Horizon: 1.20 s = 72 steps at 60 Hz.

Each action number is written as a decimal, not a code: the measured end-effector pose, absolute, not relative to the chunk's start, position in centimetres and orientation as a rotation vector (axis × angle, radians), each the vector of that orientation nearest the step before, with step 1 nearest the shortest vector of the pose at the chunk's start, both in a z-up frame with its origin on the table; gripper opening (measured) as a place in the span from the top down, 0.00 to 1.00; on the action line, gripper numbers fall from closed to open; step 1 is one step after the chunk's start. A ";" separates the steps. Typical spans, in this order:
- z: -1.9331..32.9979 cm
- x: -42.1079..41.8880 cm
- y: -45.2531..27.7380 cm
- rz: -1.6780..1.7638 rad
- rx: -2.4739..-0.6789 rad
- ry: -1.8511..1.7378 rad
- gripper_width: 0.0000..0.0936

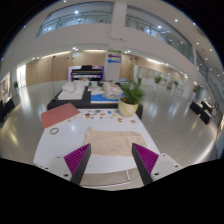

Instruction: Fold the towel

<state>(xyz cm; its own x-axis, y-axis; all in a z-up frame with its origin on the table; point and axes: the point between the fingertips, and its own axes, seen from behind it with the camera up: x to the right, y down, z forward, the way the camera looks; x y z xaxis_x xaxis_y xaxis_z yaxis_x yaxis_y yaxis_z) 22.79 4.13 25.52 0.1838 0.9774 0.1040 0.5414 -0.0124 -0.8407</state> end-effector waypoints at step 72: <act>8.9 -1.1 4.3 0.683 -1.717 -1.568 0.99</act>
